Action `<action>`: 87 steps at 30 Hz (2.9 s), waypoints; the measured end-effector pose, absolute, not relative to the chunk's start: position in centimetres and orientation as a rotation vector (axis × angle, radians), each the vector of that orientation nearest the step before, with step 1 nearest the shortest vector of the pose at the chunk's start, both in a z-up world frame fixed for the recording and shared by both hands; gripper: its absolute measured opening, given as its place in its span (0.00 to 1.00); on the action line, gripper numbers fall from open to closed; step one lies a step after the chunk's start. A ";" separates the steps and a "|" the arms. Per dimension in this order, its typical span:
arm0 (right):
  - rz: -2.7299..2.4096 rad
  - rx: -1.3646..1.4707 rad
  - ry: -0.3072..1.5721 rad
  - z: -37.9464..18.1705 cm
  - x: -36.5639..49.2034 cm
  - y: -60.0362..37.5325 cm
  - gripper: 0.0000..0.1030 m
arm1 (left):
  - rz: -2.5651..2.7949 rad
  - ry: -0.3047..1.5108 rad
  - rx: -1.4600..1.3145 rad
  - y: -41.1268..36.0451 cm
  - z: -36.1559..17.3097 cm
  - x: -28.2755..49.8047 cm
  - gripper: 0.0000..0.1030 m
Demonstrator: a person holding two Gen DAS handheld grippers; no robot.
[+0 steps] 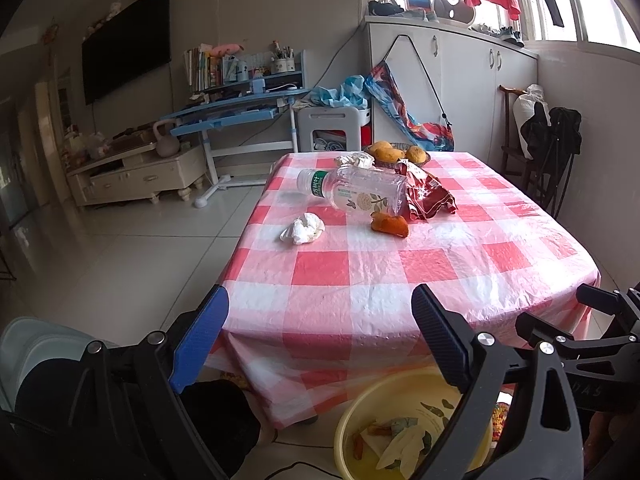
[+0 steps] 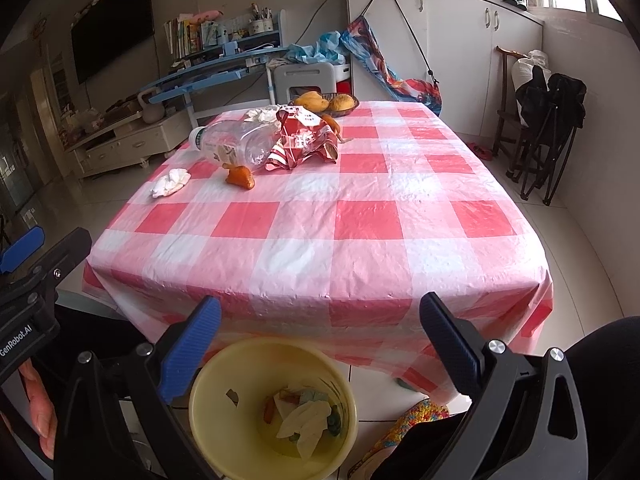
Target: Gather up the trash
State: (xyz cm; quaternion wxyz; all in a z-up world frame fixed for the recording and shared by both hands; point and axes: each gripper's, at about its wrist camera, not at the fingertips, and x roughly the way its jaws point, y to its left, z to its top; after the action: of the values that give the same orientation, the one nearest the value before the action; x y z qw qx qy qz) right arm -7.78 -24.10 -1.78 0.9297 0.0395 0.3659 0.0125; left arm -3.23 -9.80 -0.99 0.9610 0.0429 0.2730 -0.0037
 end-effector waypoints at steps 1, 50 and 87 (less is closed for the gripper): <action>0.026 0.080 0.751 -1.8 -7.7 -24.1 0.93 | -0.008 0.555 0.087 -9.8 -1.0 -3.2 0.87; 0.036 0.077 0.756 -2.0 -7.8 -23.7 0.93 | -0.004 0.556 0.078 -9.4 -1.0 -3.0 0.87; 0.441 -0.043 0.885 -3.5 9.8 -18.6 0.68 | 0.106 0.783 0.024 -6.5 -2.8 17.2 0.87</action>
State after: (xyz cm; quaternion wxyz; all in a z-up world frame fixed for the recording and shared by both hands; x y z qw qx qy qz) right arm 9.79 -18.60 -3.54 0.8800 -0.0206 0.4247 0.2115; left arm 17.24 -6.52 -2.84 0.9228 0.0118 0.3815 0.0515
